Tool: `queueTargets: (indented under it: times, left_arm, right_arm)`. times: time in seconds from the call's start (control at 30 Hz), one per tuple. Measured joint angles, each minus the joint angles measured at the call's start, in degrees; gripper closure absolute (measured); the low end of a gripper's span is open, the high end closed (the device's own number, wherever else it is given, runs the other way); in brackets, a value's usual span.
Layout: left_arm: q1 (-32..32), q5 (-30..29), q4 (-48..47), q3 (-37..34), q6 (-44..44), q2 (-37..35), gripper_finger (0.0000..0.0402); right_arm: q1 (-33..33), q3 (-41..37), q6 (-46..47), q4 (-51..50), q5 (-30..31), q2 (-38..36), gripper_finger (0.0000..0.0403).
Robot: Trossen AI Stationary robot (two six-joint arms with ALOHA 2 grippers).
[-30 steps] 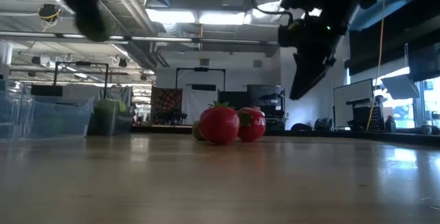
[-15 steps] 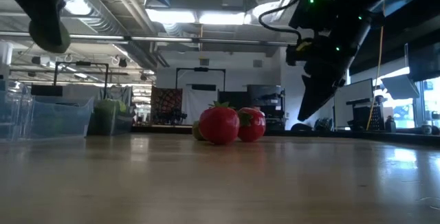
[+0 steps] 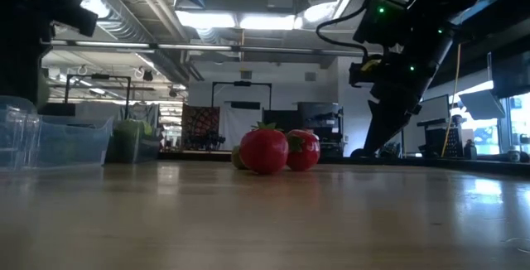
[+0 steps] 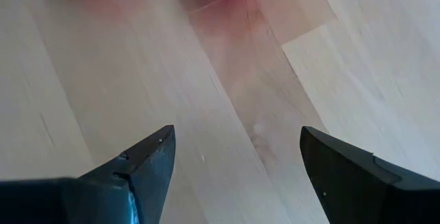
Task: Sort produce into baskets
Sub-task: Put the lime into the transparent bin
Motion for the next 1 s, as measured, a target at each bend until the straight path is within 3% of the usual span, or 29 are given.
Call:
queueTargets:
  times: [0.27, 0.73, 1.0]
  left_arm:
    - [1.9, 1.1, 8.2, -7.2, 0.7, -3.5, 0.0187]
    - [2.1, 0.9, 9.7, -7.7, 7.7, -3.5, 0.0178]
    - [2.1, 0.9, 9.2, -7.7, 7.5, -3.5, 0.0178]
  right_arm:
    - [0.0, 0.0, 0.0, 0.2, 0.0, 0.0, 0.0111]
    - [0.0, 0.0, 0.0, 2.0, 0.1, 0.0, 0.0111]
    - [0.0, 0.0, 0.0, 2.0, 0.1, 0.0, 0.0111]
